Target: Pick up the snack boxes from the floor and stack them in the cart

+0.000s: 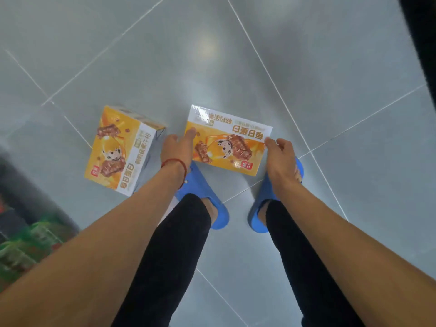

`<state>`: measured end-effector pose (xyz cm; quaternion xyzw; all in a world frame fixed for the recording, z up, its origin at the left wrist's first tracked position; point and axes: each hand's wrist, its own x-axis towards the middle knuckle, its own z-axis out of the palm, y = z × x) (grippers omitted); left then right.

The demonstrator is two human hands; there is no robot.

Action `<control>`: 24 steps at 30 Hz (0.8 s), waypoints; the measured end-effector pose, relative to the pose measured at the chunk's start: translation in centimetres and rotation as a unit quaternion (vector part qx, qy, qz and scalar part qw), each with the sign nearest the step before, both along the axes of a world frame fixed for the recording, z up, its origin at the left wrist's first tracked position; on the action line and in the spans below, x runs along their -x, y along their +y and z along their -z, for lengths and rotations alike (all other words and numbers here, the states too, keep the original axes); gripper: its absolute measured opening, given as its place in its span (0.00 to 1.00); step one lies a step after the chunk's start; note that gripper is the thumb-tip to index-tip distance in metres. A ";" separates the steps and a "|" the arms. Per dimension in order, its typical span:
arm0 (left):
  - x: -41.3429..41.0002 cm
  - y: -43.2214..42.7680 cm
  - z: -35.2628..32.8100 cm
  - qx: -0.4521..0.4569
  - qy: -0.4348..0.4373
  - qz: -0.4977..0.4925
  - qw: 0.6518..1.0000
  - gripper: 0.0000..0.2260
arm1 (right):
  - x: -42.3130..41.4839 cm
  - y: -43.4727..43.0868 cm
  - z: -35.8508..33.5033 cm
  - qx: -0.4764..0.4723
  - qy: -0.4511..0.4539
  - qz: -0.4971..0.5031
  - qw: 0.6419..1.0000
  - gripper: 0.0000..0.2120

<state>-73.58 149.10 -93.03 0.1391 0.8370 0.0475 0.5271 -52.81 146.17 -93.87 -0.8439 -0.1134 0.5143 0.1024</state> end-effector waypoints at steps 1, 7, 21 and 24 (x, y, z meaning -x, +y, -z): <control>0.3 0.7 1.7 -0.008 0.008 0.002 1.000 0.30 | 0.1 0.4 1.4 -0.003 0.006 0.005 1.000 0.27; -0.6 4.0 8.1 -0.034 -0.014 0.058 0.998 0.21 | 0.7 2.5 8.0 -0.009 0.038 0.058 0.998 0.25; -0.3 3.8 3.4 -0.006 0.007 0.108 0.994 0.30 | 1.8 2.7 3.2 0.032 0.063 0.126 0.990 0.25; 0.2 3.2 0.0 0.004 0.006 0.110 0.994 0.25 | 1.7 2.0 -0.1 0.022 0.071 0.109 0.991 0.21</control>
